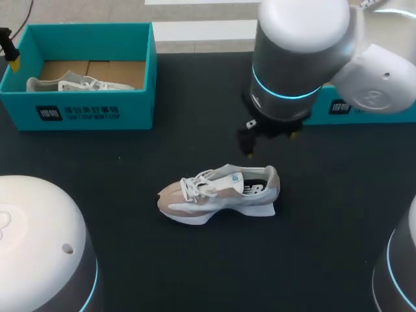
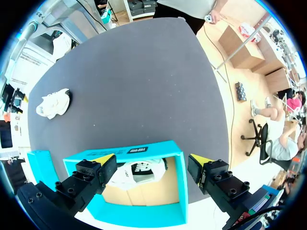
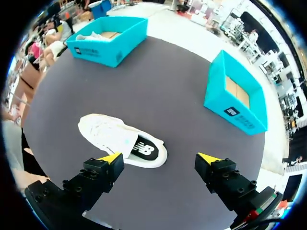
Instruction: Take the shoe out of the shoebox, open the shoe tongue, remove and reinsert the insole, then place the shoe into the shoebox
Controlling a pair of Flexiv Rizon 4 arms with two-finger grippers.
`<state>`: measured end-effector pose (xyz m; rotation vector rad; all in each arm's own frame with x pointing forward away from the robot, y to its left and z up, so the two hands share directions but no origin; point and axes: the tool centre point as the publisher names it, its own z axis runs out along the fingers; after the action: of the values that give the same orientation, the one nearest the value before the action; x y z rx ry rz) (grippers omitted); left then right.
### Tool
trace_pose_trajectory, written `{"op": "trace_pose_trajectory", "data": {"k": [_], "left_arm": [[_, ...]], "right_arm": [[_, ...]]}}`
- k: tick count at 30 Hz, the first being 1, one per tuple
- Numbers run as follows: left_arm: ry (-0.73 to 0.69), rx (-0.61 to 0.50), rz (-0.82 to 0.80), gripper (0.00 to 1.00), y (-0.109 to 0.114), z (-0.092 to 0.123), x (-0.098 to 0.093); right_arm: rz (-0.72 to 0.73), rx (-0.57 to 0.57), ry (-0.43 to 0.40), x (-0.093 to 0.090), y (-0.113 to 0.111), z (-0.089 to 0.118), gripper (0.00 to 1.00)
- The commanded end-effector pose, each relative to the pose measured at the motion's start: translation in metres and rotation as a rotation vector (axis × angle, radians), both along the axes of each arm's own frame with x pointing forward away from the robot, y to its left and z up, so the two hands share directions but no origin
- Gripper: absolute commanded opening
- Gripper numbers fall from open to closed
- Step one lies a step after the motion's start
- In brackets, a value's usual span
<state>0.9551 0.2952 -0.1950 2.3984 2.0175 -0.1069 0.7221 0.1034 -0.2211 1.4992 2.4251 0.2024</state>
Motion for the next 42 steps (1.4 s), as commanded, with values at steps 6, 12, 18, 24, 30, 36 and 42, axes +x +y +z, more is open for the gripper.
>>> {"op": "trace_pose_trajectory", "data": {"k": [6, 12, 18, 24, 30, 36, 42], "left_arm": [[-0.003, 0.003, 0.0, 1.0, 0.0, 0.0, -0.002], [-0.003, 0.003, 0.0, 1.0, 0.0, 0.0, -0.002], [-0.003, 0.003, 0.0, 1.0, 0.0, 0.0, -0.002], [-0.003, 0.003, 0.0, 1.0, 0.0, 0.0, -0.002], [-0.003, 0.003, 0.0, 1.0, 0.0, 0.0, -0.002], [-0.003, 0.003, 0.0, 1.0, 0.0, 0.0, -0.002], [-0.003, 0.003, 0.0, 1.0, 0.0, 0.0, -0.002]], "right_arm": [[0.057, 0.029, 0.019, 0.001, -0.006, -0.002, 1.0], [0.185, 0.027, -0.055, 0.0, -0.01, -0.001, 1.0], [0.454, 0.049, -0.121, -0.003, -0.024, 0.013, 1.0], [0.639, 0.115, -0.16, 0.001, -0.036, 0.016, 1.0], [0.807, 0.1, -0.169, 0.003, -0.044, 0.02, 1.0], [0.807, 0.1, -0.169, 0.003, -0.044, 0.02, 1.0], [0.807, 0.1, -0.169, 0.003, -0.044, 0.02, 1.0]]}}
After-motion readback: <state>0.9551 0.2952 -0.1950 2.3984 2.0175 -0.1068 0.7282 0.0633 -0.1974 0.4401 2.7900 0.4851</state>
